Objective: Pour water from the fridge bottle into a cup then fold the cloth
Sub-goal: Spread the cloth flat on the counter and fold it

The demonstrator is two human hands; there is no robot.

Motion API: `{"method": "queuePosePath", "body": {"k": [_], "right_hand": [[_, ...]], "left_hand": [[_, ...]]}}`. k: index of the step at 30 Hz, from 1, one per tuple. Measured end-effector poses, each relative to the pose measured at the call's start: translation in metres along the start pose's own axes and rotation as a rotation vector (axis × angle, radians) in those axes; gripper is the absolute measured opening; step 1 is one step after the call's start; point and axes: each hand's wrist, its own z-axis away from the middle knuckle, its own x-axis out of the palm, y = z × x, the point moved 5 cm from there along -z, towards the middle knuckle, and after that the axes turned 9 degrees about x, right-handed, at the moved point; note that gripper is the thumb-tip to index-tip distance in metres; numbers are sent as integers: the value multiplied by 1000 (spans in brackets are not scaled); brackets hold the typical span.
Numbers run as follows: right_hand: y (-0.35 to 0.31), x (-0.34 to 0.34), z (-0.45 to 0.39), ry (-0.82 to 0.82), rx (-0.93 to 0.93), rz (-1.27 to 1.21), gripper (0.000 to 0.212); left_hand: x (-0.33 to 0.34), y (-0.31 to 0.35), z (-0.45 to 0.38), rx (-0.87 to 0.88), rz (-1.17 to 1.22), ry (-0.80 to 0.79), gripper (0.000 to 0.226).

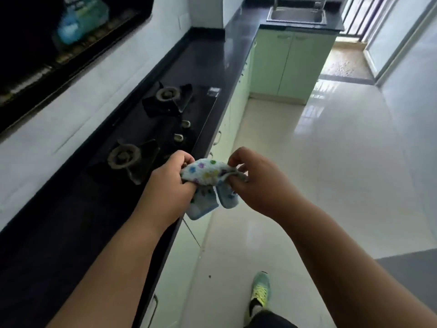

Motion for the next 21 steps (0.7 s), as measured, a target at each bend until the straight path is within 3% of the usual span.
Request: {"method": "queuePosePath", "body": {"k": [11, 21], "right_hand": [[124, -149, -85, 156, 121, -12, 14], [196, -207, -182, 187, 248, 5, 13]], "left_hand": [[135, 109, -143, 166, 1, -133, 27], [222, 139, -277, 212, 15, -270, 29]]}}
